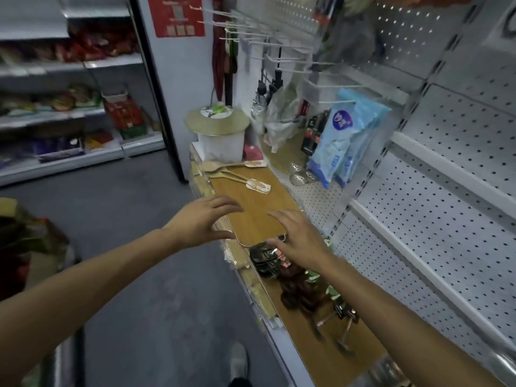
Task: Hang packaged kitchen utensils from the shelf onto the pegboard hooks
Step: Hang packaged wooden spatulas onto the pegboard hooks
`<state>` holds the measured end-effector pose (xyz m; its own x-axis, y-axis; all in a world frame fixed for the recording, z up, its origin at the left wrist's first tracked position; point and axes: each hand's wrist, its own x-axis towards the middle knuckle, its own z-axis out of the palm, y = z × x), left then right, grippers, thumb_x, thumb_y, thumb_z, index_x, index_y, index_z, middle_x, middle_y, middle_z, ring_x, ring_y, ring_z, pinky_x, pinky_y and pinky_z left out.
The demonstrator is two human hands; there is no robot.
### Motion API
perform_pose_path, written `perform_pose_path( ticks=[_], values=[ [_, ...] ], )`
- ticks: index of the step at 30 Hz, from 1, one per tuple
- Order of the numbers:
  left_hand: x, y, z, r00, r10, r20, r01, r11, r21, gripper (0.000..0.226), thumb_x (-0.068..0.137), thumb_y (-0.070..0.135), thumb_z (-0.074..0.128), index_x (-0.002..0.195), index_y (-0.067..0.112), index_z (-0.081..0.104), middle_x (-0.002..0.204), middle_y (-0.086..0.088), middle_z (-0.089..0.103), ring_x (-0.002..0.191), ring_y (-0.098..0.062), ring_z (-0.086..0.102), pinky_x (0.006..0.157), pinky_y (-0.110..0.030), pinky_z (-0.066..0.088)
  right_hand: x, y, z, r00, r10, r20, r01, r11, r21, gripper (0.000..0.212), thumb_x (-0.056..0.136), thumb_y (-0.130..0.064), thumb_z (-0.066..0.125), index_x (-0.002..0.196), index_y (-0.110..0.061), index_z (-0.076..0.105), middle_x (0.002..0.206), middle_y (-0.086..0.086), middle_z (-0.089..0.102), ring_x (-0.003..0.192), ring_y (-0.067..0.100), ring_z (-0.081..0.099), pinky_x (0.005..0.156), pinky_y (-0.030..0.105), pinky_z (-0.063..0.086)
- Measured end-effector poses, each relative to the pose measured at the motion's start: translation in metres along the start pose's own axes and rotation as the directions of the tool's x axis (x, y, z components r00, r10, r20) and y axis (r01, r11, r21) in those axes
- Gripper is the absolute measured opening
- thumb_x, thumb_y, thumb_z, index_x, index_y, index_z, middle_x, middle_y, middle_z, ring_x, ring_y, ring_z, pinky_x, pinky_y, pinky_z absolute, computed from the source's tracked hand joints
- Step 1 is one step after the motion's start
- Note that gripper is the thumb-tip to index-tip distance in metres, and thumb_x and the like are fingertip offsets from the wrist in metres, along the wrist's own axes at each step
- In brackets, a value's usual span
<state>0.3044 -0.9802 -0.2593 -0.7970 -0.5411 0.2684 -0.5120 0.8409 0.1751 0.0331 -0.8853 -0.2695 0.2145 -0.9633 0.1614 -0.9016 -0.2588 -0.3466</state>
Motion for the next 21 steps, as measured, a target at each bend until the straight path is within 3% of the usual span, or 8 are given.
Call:
perform_pose_path(
  ticks=[4,13,21],
  values=[
    [0.035,-0.044,0.0,0.999,-0.034,0.023,0.034,0.999,0.001,0.065,0.086,0.07,0.055,0.139,0.031,0.054,0.139,0.01,0.055,0.128,-0.012,0.052,0.1,-0.031,0.049,0.056,0.022,0.01,1.0,0.003,0.022,-0.003,1.0,0.018,0.066,0.09,-0.052,0.059,0.148,-0.032,0.034,0.15,-0.002,0.042,0.139,0.017,0.037,0.113,0.04,0.033],
    [0.09,-0.124,0.005,0.993,-0.115,0.03,0.116,0.993,-0.026,0.064,0.086,0.067,0.057,0.141,0.036,0.05,0.142,0.013,0.052,0.127,-0.01,0.051,0.096,-0.031,0.051,0.154,0.055,0.015,0.998,-0.063,0.025,0.062,0.998,0.03,0.064,0.09,-0.052,0.06,0.146,-0.03,0.039,0.145,-0.005,0.047,0.132,0.014,0.043,0.107,0.033,0.038],
    [0.131,-0.217,0.03,0.995,-0.052,0.087,0.059,0.994,-0.088,0.059,0.09,0.066,0.055,0.139,0.034,0.052,0.139,0.012,0.055,0.126,-0.011,0.052,0.096,-0.035,0.052,0.231,0.069,0.046,1.0,0.024,0.019,-0.024,0.999,0.039,0.061,0.091,-0.055,0.057,0.144,-0.031,0.04,0.143,-0.009,0.047,0.132,0.009,0.042,0.104,0.027,0.039]
  ],
)
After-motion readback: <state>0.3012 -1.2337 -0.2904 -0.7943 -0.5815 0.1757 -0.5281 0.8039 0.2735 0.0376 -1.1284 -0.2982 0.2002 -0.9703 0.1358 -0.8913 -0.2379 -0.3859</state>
